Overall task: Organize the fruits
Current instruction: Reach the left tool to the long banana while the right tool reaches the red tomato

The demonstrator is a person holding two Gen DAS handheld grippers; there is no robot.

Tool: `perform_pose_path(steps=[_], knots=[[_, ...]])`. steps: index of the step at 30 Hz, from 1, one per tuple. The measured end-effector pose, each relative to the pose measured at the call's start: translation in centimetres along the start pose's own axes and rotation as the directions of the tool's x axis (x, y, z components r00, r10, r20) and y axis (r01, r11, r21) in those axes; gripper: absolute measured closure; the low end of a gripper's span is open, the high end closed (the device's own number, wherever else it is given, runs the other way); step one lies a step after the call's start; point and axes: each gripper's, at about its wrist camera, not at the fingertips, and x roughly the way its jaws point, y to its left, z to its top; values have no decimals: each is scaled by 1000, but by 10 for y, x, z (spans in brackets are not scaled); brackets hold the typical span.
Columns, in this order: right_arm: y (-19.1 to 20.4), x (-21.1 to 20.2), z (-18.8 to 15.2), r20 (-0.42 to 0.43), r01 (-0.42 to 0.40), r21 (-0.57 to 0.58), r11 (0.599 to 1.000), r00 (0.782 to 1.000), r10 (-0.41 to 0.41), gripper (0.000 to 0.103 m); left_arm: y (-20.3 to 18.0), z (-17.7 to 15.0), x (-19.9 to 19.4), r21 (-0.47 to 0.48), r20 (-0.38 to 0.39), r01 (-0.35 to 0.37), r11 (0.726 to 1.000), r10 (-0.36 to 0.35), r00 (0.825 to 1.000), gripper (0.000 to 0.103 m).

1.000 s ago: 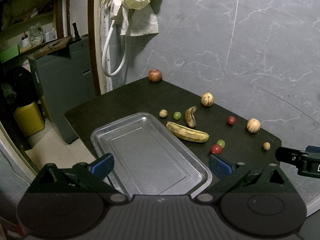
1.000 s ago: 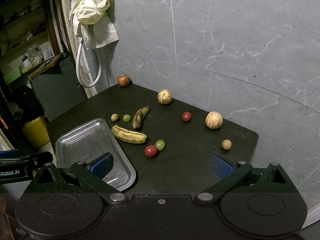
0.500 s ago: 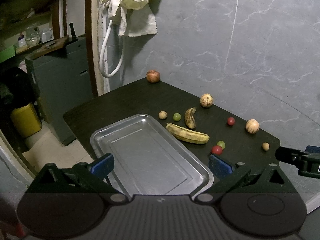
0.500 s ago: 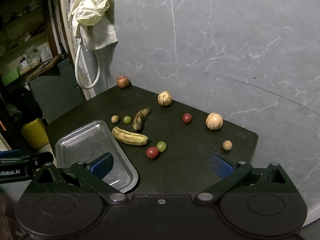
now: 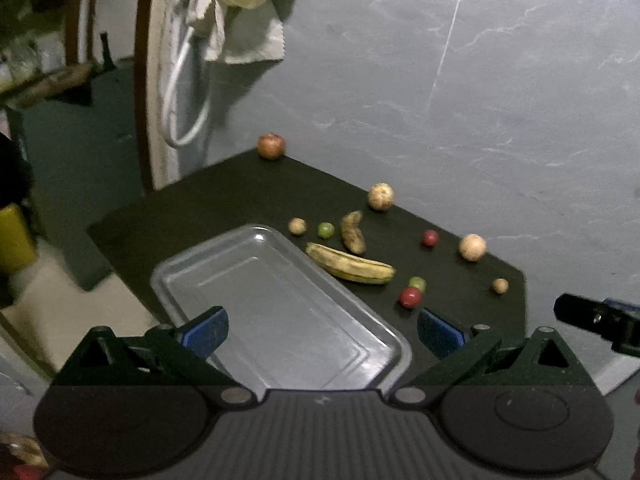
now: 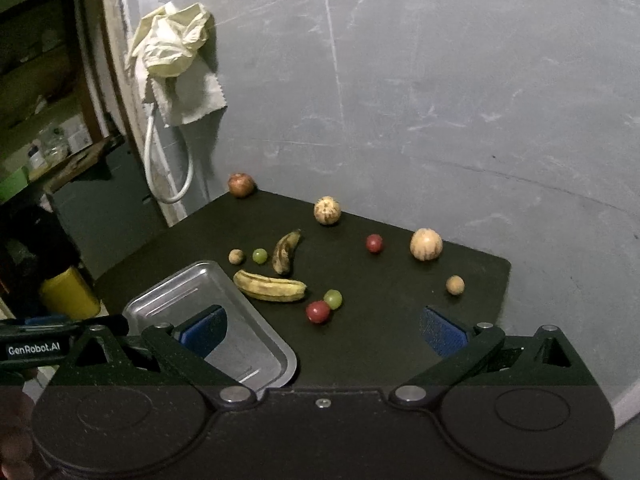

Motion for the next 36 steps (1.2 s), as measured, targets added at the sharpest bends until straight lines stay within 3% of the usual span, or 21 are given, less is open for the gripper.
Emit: perform_pose_path(steps=[7,13,19,28,32,36], knots=[[10,-20,-20,-14,64,-3,998,998,-64,1,17,-1,10,12,-36,94,995,-94,995,0],[3,-15,-20,-42,66,-23,998,997,-67,1,11,0,31,6,-84,91,996,-90,992,0],[-19,23,-6,-64,9,-25,1000,998,-11,1,5,1,61,-31,-140,29,999,-33,990,0],[-71,93,27,-127,-65,-17,998,990,62,1,-21,28,100,-33,-103,-49,998,46,994,0],[-86,117,30,-166,-101,-22,995,981,96,1,-34,37,119,82,-89,-94,992,101,991,0],[-88,134,28,-200,-123,-22,992,973,116,1,-38,46,140,238,-89,-85,968,108,990,1]])
